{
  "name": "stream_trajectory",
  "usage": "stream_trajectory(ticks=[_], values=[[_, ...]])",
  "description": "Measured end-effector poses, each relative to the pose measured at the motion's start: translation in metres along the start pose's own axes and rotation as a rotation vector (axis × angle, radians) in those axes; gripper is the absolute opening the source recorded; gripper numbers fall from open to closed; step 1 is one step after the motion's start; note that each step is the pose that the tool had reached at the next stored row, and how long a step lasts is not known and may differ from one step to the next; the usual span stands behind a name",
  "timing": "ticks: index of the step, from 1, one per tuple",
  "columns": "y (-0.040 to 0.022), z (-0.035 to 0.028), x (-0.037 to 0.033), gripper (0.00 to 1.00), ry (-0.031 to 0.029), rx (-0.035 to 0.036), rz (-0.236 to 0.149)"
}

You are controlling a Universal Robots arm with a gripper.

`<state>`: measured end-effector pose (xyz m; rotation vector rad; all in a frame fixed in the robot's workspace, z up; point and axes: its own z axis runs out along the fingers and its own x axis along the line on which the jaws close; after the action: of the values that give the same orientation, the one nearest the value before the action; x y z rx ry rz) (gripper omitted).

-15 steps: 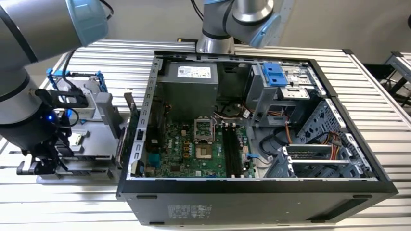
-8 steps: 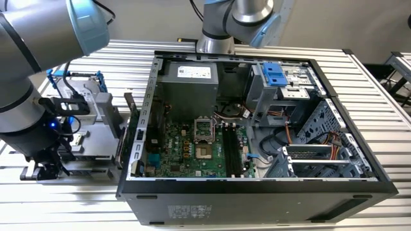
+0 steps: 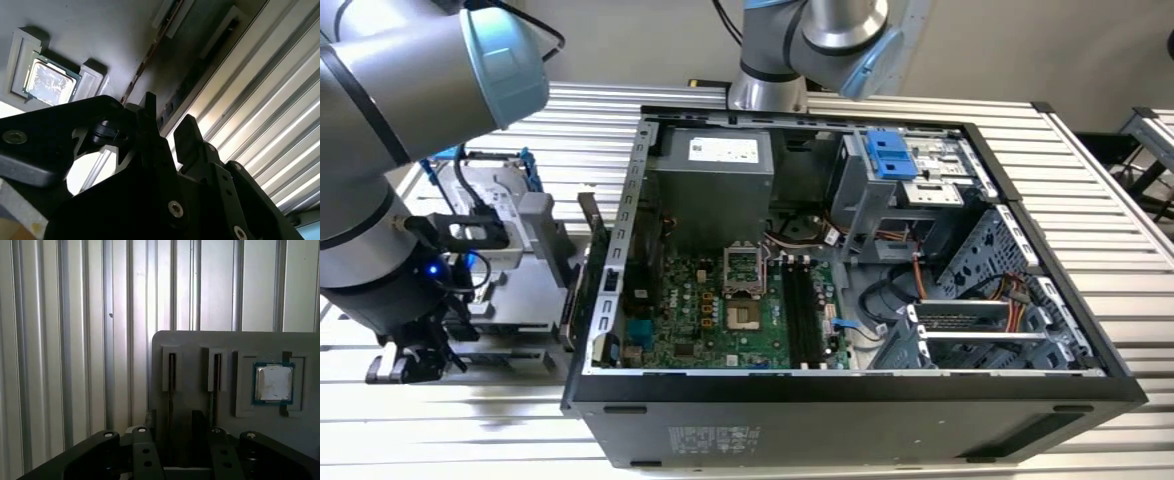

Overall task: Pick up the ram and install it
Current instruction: 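Pick up the ram and move it above insertion slot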

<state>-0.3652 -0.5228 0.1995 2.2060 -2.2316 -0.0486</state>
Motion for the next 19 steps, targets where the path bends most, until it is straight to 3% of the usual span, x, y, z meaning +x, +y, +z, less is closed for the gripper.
stream_trajectory(ticks=[5,12,13,19], values=[[0.0019,0.0037,0.0003,1.0,0.0001,0.0,0.001],[0.002,0.004,0.0003,1.0,0.0003,0.0,0.001],[0.002,0.004,0.0003,0.0,0.0004,0.0,0.001],[0.002,0.004,0.0003,0.0,0.0006,0.0,0.001]])
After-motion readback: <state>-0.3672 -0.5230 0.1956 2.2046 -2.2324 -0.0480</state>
